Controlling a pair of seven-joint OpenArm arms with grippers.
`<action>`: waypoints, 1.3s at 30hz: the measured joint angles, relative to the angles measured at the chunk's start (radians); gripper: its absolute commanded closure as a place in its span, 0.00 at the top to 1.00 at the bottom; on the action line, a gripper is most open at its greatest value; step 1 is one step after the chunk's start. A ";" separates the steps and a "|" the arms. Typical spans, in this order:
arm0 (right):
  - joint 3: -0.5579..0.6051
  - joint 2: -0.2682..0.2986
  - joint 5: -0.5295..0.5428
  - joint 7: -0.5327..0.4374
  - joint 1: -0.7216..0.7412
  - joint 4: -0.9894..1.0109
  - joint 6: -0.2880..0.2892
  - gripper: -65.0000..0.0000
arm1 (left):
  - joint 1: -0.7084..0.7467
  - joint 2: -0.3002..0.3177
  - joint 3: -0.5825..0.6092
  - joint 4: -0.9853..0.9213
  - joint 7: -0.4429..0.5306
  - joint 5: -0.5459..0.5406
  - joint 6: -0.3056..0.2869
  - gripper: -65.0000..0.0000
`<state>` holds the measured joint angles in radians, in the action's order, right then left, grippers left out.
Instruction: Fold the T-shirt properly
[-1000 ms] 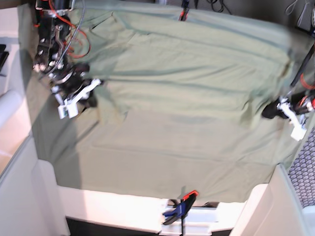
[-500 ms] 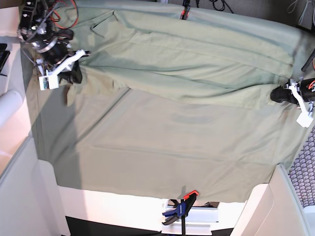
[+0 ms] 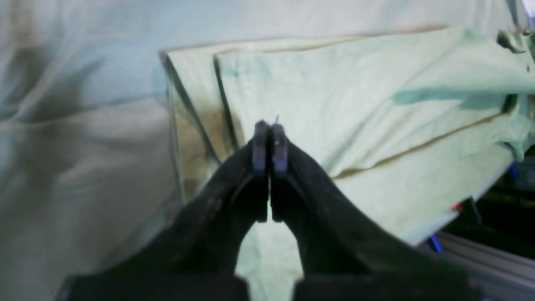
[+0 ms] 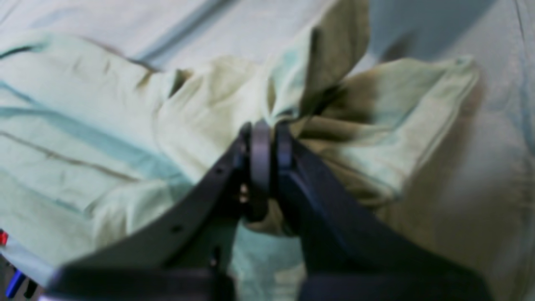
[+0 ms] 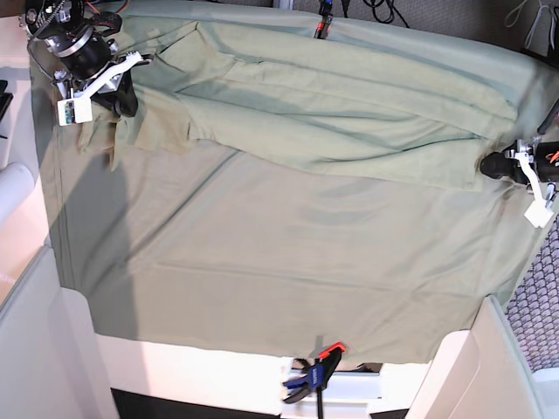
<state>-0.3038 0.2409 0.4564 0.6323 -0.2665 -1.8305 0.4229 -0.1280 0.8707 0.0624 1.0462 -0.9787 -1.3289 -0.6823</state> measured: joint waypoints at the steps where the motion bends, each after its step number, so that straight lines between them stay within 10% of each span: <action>1: 0.000 0.000 0.001 0.000 -0.010 -0.005 0.000 0.00 | 0.000 0.000 0.000 0.000 -0.001 -0.003 0.000 0.00; 9: 0.000 0.000 0.000 0.015 -0.064 -0.021 0.000 0.00 | 0.000 0.000 0.000 0.000 -0.065 -0.048 0.000 0.01; 12: 0.000 0.000 -0.010 0.016 -0.078 -0.021 0.000 0.00 | 0.000 0.000 0.000 0.000 -0.109 -0.089 0.000 0.29; 17: 0.000 0.000 -0.039 0.018 -0.092 -0.021 0.000 0.67 | 0.000 0.002 0.000 0.000 -0.114 -0.090 0.000 0.46; 39: 0.000 0.000 -0.039 -0.007 -0.094 -0.021 0.000 0.68 | 0.114 -0.072 -0.271 -0.199 -0.017 -0.011 0.000 0.53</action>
<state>-0.3038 0.2413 0.4179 0.6250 -0.3603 -1.8515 0.4225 -0.0139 0.7986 -0.2089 0.8474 -0.9955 -1.3399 -0.6823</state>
